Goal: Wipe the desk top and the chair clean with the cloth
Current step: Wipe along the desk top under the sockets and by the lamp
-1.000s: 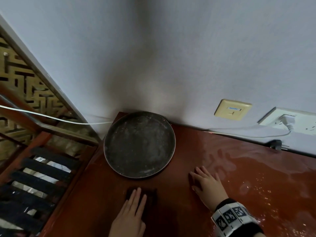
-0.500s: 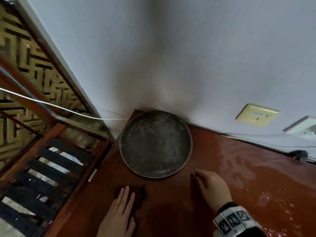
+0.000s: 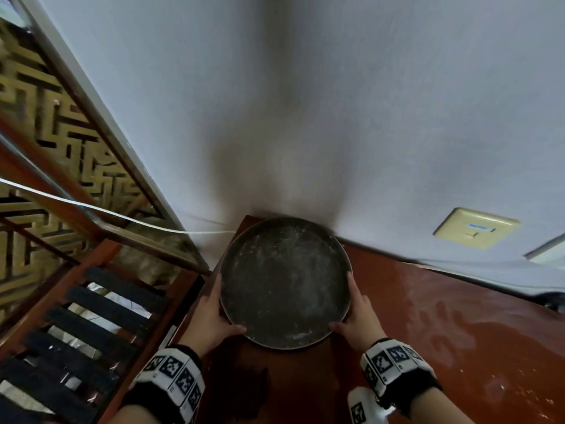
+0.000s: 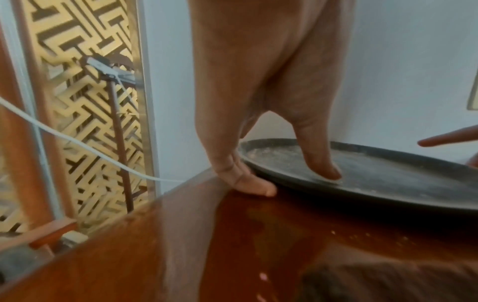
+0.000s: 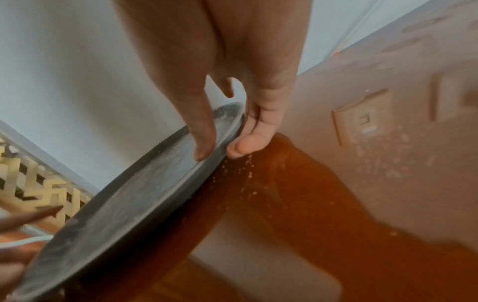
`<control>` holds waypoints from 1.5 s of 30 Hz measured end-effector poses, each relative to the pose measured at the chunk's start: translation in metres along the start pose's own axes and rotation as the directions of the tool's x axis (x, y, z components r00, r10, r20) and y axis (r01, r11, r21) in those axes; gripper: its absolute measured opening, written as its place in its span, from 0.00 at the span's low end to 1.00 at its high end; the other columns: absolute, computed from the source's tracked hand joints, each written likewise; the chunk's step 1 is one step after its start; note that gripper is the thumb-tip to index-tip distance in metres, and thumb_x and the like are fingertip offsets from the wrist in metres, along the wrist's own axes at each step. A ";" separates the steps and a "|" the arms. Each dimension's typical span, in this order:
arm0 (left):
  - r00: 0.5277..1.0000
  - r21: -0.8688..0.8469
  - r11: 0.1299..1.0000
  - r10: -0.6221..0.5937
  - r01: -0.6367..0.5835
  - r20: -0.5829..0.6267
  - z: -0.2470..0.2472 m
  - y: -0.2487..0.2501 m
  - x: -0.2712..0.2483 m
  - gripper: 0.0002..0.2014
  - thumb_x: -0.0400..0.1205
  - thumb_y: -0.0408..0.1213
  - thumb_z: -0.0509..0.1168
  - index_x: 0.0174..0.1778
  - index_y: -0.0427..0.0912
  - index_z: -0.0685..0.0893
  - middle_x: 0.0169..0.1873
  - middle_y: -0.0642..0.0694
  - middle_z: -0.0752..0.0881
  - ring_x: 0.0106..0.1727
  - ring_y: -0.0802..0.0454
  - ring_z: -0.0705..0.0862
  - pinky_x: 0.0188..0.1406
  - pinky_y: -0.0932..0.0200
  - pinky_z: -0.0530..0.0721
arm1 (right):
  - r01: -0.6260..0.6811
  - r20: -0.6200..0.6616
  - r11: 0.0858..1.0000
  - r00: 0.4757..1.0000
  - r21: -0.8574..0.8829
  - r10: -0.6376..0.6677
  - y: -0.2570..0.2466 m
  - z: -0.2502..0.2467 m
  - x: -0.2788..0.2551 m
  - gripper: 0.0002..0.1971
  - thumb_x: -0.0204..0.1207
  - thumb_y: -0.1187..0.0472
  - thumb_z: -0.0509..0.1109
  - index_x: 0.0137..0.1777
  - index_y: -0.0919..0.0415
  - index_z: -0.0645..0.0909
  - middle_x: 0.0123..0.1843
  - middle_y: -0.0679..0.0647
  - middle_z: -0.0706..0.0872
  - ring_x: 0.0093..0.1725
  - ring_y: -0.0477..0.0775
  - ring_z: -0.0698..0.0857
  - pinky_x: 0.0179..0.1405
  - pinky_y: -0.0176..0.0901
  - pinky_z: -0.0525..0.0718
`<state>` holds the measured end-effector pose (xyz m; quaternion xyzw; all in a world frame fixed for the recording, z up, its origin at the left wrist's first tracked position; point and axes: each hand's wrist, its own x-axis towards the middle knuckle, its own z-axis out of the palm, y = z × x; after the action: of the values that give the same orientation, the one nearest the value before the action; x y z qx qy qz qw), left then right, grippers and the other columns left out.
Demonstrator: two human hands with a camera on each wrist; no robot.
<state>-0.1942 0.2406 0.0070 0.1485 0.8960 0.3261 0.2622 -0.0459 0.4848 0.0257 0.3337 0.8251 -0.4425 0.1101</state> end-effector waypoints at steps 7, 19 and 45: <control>0.999 0.088 0.996 0.006 -0.010 0.051 0.010 0.024 -0.016 0.60 0.65 0.37 0.81 0.79 0.62 0.41 0.53 0.48 0.68 0.55 0.52 0.74 0.71 0.54 0.71 | 0.004 -0.017 1.000 1.000 -0.011 -0.004 0.018 -0.004 -0.013 0.48 0.74 0.62 0.72 0.79 0.37 0.39 0.64 0.58 0.66 0.61 0.59 0.77 0.67 0.45 0.73; 0.897 -0.039 0.977 0.209 -0.211 0.389 0.149 0.116 -0.058 0.58 0.68 0.40 0.78 0.81 0.61 0.40 0.65 0.43 0.67 0.65 0.46 0.74 0.70 0.51 0.75 | -0.258 -0.228 0.963 0.936 0.073 0.268 0.158 -0.090 -0.128 0.56 0.64 0.72 0.78 0.77 0.35 0.44 0.68 0.63 0.71 0.67 0.62 0.75 0.69 0.62 0.75; 0.984 0.147 0.980 0.151 -0.136 -0.096 0.038 0.022 -0.124 0.35 0.75 0.16 0.59 0.77 0.47 0.70 0.70 0.49 0.75 0.73 0.52 0.71 0.70 0.68 0.63 | 0.557 0.200 0.544 0.791 -0.628 -0.579 0.014 0.078 -0.129 0.22 0.62 0.57 0.59 0.50 0.41 0.88 0.58 0.41 0.87 0.58 0.42 0.86 0.47 0.26 0.82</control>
<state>-0.0691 0.2222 0.0427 0.2130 0.9163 0.2882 0.1787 0.0513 0.3691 0.0319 -0.0053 0.9899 -0.1290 0.0581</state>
